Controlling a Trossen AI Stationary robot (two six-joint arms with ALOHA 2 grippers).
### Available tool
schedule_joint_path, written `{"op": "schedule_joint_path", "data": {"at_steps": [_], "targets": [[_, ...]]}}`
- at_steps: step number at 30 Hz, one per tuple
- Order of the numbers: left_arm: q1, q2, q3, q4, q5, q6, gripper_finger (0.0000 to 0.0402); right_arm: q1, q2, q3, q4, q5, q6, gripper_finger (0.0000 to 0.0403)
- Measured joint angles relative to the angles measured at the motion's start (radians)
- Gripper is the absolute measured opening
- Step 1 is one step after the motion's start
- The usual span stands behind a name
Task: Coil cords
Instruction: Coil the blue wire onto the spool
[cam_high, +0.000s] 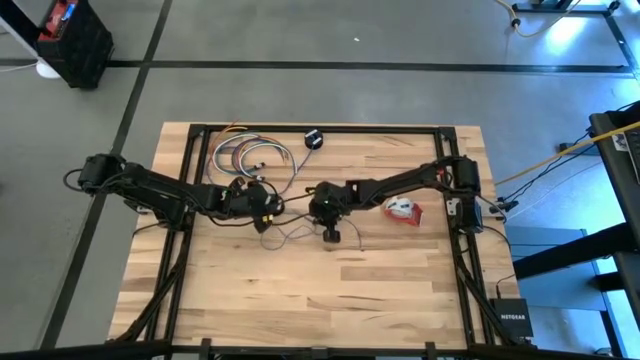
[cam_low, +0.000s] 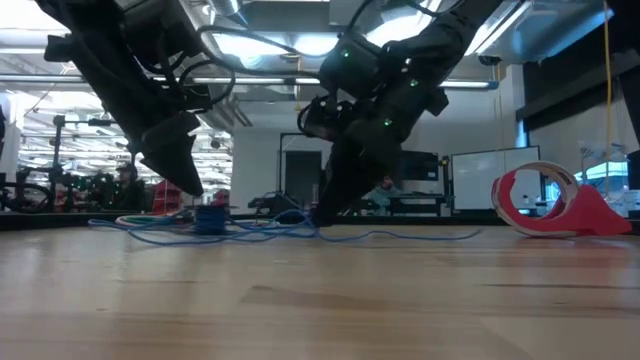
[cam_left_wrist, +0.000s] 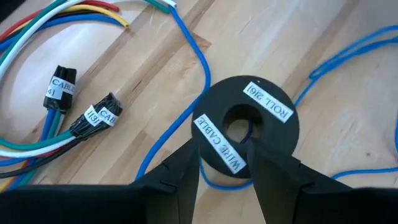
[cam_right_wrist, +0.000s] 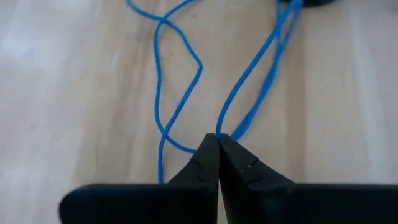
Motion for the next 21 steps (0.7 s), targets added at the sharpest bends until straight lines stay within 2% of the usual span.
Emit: {"op": "schedule_joint_path", "data": {"at_steps": [7,11,15,21], "targets": [[0.002,0.000,0.000,0.006,0.000,-0.001,0.0127,-0.001,-0.017,0.001,0.007,-0.084,-0.009,0.0002],[-0.011,0.000,0.000,0.092,0.019,0.053,0.0127,-0.001,-0.017,0.003,0.012,-0.174,-0.026,0.0002],[-0.011,0.000,0.000,0.148,0.036,0.083,0.0127,0.000,-0.017,0.003,0.007,-0.182,-0.030,0.0002],[0.031,0.049,0.000,0.155,0.037,0.082,0.0127,0.000,-0.017,0.003,-0.067,-0.258,-0.048,0.0002]]}}
